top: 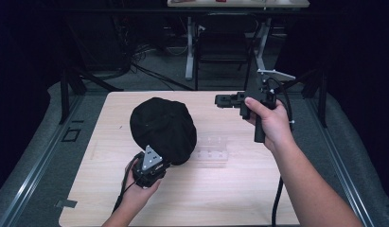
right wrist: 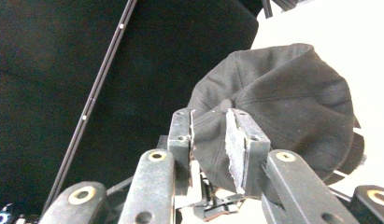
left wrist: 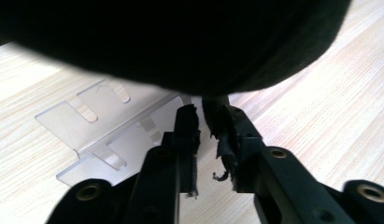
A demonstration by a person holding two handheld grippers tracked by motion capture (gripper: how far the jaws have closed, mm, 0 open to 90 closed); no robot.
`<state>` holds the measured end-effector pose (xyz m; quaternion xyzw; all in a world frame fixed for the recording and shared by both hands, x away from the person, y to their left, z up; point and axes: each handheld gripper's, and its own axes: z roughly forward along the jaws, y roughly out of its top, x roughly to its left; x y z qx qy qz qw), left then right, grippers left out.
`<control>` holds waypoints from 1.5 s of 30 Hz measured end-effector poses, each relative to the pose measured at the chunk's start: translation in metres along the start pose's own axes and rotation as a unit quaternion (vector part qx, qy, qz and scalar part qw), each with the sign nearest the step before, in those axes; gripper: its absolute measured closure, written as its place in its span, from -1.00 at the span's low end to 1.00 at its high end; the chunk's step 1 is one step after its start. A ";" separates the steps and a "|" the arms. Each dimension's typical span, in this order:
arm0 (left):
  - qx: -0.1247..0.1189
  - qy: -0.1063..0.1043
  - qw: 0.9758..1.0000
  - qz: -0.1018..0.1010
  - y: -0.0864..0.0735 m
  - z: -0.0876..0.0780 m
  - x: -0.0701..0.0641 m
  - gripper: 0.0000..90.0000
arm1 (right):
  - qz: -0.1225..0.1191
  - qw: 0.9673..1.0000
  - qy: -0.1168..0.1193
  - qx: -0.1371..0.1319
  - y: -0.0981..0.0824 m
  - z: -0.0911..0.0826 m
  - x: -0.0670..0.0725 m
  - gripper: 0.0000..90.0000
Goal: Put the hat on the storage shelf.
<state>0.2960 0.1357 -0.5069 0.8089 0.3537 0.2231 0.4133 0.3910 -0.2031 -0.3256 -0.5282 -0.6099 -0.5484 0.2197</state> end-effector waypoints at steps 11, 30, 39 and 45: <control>-0.009 -0.016 0.999 -0.034 -0.012 -0.016 0.010 0.23 | -0.015 0.999 -0.039 -0.004 -0.011 -0.013 -0.007 0.57; 0.000 0.000 0.993 -0.117 -0.061 -0.040 0.046 0.00 | -0.134 0.974 -0.184 0.006 -0.080 -0.040 -0.025 0.44; 0.001 0.000 0.994 -0.113 -0.068 -0.039 0.047 0.00 | -0.190 0.948 -0.254 0.000 -0.129 -0.031 -0.052 0.37; -0.004 0.002 0.994 -0.113 -0.070 -0.038 0.048 0.04 | -0.229 0.919 -0.320 -0.029 -0.158 -0.027 -0.083 0.36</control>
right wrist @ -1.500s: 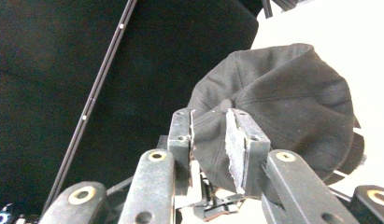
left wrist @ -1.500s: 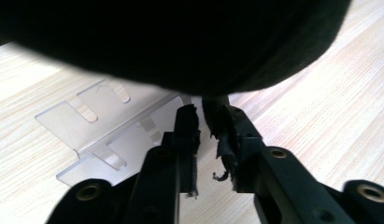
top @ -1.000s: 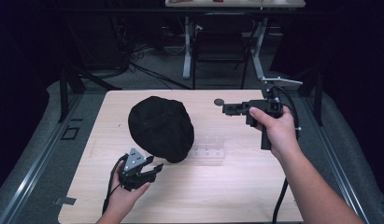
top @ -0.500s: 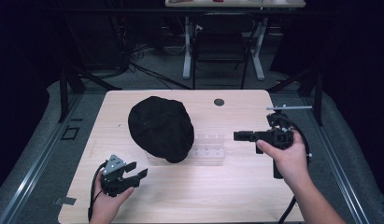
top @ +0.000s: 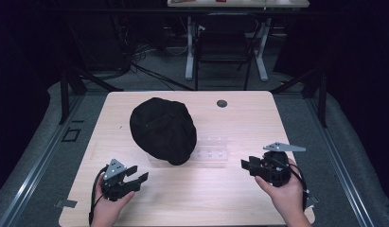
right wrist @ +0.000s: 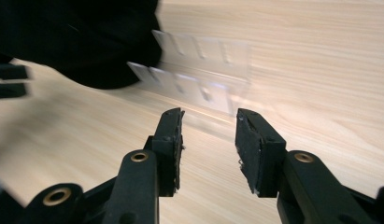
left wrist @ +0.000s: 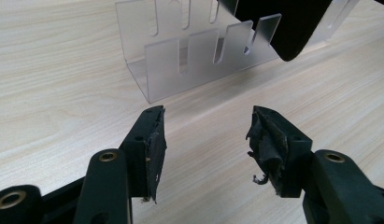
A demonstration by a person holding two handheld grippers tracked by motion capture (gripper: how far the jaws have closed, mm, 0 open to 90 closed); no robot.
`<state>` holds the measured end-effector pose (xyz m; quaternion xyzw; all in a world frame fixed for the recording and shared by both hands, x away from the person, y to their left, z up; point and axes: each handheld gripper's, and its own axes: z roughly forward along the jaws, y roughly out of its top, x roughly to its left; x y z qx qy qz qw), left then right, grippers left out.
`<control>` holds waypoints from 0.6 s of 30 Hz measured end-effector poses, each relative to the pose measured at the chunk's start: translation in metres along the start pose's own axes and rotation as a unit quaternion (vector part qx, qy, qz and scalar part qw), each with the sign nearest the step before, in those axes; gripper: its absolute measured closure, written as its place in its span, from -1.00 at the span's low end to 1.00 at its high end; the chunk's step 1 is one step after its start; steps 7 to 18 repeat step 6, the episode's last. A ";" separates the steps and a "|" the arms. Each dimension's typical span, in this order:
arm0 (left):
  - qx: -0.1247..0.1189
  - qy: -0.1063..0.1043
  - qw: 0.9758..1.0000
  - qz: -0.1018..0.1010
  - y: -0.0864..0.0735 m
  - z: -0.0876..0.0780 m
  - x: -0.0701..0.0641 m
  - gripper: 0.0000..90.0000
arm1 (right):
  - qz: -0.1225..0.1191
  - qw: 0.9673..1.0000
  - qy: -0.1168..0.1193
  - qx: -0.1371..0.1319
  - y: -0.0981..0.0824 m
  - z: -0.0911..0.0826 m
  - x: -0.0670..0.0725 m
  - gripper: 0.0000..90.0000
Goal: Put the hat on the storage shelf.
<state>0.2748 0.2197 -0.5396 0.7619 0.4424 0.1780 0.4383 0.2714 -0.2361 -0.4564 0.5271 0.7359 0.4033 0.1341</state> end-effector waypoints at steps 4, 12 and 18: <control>-0.004 0.000 1.000 0.004 0.000 0.000 0.001 0.05 | 0.025 1.000 -0.015 -0.010 -0.025 0.008 -0.013 0.36; -0.005 0.003 1.000 0.006 0.000 0.001 0.001 0.05 | 0.030 0.999 -0.027 -0.018 -0.035 0.010 -0.019 0.35; -0.005 0.003 1.000 0.006 0.000 0.001 0.001 0.05 | 0.030 0.999 -0.027 -0.018 -0.035 0.010 -0.019 0.35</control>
